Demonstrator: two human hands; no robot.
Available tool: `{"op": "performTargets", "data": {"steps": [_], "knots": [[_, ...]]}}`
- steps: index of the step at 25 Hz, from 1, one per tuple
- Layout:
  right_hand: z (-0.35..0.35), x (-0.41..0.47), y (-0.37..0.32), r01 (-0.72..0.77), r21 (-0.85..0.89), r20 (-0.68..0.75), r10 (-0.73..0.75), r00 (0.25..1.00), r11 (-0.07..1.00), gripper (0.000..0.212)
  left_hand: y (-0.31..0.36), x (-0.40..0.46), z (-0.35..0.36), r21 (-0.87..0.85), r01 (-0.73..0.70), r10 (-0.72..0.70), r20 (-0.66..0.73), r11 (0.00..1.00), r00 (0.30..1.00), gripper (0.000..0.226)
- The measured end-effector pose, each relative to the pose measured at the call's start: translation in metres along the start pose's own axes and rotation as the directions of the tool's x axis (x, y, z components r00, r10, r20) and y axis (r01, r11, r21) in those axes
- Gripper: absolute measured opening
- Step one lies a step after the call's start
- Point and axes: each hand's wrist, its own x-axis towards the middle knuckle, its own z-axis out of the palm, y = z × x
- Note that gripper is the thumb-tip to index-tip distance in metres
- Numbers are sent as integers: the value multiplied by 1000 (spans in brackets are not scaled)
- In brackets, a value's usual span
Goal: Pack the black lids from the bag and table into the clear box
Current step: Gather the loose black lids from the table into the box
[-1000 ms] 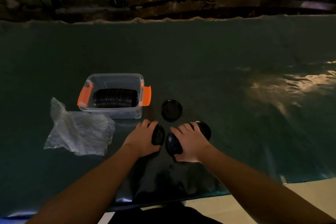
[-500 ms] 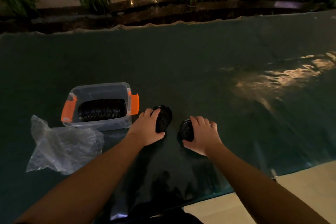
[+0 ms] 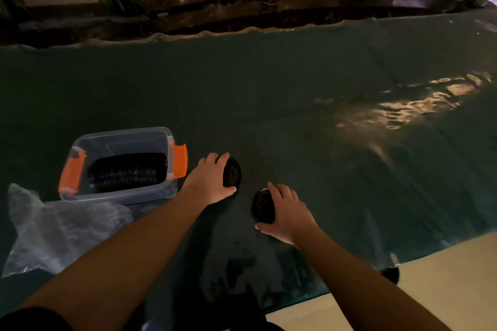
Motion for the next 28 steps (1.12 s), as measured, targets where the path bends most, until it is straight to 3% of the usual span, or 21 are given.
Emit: {"op": "performTargets", "data": {"steps": [8,14,20,28], "knots": [[-4,9,-1,14,-20,18,-14,1000,1000,103,-7,10,14,-37,44,-41,76,998,996,123],[-40,36,-17,88,20,-82,-86,993,996,98,-13,3,24,-265,145,-141,36,953,989,144],[-59,80,-62,217,-40,-76,-219,973,975,99,-24,-11,31,-402,157,-166,11,902,986,138],[-41,103,-96,258,-114,29,-256,966,959,102,-49,-22,32,-365,173,-170,40,915,985,134]]}}
